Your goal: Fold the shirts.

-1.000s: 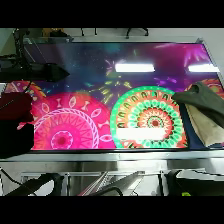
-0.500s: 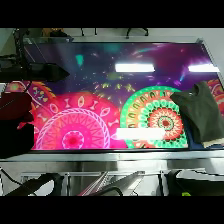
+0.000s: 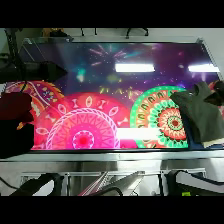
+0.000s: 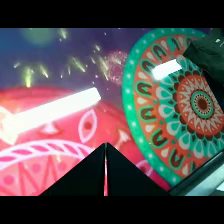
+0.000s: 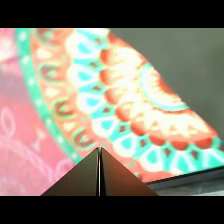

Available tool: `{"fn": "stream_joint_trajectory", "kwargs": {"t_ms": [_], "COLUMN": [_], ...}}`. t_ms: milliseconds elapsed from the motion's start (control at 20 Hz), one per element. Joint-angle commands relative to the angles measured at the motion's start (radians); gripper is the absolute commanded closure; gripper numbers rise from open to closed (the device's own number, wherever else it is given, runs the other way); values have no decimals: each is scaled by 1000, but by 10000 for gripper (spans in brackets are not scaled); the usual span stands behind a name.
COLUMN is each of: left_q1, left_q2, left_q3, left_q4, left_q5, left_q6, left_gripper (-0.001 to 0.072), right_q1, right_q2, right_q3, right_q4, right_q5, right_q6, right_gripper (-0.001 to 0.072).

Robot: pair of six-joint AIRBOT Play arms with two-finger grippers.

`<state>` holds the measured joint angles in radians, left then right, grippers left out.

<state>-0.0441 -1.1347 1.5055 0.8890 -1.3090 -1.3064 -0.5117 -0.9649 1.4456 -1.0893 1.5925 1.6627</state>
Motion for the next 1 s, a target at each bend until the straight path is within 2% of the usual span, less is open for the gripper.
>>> {"fn": "stream_joint_trajectory", "kwargs": {"t_ms": [0,200,350,500,950], "left_q1": [-49,-211,-297,-327,-327], "left_q2": [175,463,597,674,796], "left_q3": [-260,-704,-885,-948,-951], "left_q4": [0,2,2,2,2], "left_q5": [-17,36,97,120,141], "left_q6": [-29,-72,-156,-180,-181], "left_gripper": [692,692,691,692,691], "right_q1": [302,580,626,626,626], "right_q2": [182,443,505,505,503], "right_q3": [-242,-665,-784,-785,-785], "right_q4": [35,37,40,55,66], "right_q5": [-150,-325,-328,-328,-329], "right_q6": [-40,-8,-10,-13,-14], "right_gripper": [691,691,691,691,691]}}
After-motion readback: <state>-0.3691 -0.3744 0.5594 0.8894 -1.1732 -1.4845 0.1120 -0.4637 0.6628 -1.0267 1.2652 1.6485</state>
